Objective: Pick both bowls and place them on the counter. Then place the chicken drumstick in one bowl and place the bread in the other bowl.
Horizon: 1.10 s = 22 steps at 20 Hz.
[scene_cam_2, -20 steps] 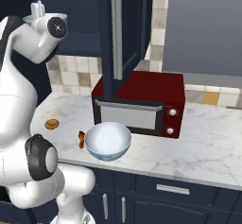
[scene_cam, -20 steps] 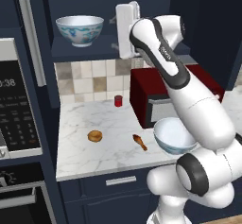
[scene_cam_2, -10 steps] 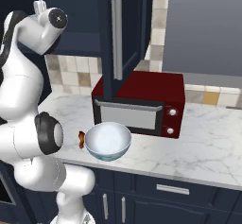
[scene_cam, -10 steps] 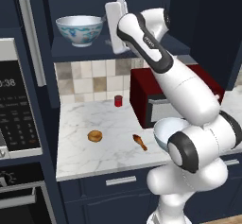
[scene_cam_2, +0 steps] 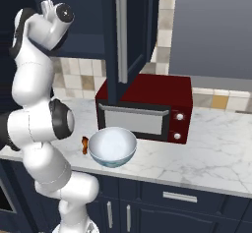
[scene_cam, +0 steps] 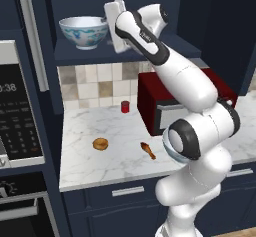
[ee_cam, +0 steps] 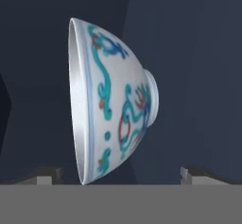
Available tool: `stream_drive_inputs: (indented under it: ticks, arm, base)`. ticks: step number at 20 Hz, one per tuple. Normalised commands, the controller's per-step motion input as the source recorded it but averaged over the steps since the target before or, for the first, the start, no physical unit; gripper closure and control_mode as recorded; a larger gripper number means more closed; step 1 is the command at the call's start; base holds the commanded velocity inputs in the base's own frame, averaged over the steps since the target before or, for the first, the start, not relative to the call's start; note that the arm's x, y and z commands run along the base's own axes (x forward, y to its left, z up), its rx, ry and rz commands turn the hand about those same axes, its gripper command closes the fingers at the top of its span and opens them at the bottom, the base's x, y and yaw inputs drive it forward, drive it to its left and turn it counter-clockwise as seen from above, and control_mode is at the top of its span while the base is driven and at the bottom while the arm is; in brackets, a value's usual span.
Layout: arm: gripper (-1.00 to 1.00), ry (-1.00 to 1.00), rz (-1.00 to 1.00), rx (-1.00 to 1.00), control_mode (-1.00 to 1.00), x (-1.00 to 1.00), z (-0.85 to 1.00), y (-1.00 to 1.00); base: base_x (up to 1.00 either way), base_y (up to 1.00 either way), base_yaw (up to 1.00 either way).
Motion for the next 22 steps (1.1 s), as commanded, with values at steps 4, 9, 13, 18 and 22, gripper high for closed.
stream_drive_inputs:
  ticks: [4,9,13,18,22]
  arm:
    - [-1.00,0.04,0.00,-0.02,-1.00,0.44,-0.06,0.26]
    - [-1.00,0.03,0.00,0.00,-1.00,0.50,-0.08,0.26]
    - [-1.00,0.01,0.00,0.00,-1.00,0.44,-0.04,0.23]
    - [1.00,0.02,0.00,0.00,-1.00,0.27,-0.03,0.20]
    - [1.00,0.02,0.00,-0.04,-1.00,-0.10,-0.21,0.18]
  base:
    - [0.00,0.00,0.00]
    - [0.00,0.00,0.00]
    - [0.00,0.00,0.00]
    - [0.00,0.00,0.00]
    - [0.00,0.00,0.00]
